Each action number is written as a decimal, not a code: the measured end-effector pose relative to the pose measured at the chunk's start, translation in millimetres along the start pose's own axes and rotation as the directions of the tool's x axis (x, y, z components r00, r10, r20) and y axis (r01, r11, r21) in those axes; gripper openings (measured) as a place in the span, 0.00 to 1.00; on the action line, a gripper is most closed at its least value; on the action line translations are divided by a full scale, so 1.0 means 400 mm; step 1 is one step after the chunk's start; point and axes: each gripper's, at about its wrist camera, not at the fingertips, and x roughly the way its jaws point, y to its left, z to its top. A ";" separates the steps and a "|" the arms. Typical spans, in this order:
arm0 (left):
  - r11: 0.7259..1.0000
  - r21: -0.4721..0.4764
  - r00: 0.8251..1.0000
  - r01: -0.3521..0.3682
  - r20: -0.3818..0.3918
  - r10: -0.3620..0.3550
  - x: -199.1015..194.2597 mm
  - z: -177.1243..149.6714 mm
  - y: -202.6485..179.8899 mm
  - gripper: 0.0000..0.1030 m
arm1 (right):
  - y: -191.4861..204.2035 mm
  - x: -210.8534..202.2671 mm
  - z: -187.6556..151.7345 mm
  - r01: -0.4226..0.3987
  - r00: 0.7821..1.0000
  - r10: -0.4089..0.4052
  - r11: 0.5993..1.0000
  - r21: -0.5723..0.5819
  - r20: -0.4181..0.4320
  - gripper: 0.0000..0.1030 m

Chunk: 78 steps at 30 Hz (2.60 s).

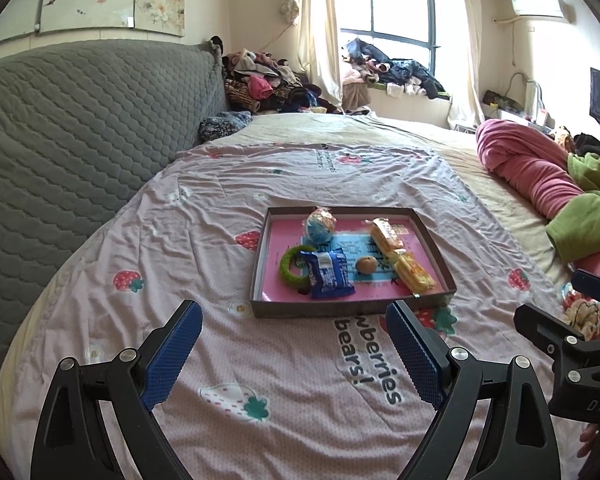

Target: Organize objects

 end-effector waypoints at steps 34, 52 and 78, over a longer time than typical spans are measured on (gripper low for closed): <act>1.000 -0.007 1.000 0.010 -0.017 -0.010 -0.068 -0.079 -0.001 0.91 | -0.001 -0.083 -0.075 0.019 1.000 -0.019 0.999 -0.030 0.010 0.99; 1.000 -0.007 0.999 -0.003 -0.043 0.002 -0.076 -0.130 0.009 0.91 | -0.008 -0.080 -0.137 0.019 1.000 -0.019 1.000 -0.007 -0.010 0.99; 1.000 -0.003 0.995 -0.008 -0.099 0.008 -0.022 -0.269 0.033 0.91 | -0.035 -0.028 -0.271 0.017 0.999 -0.015 0.999 0.037 -0.050 0.99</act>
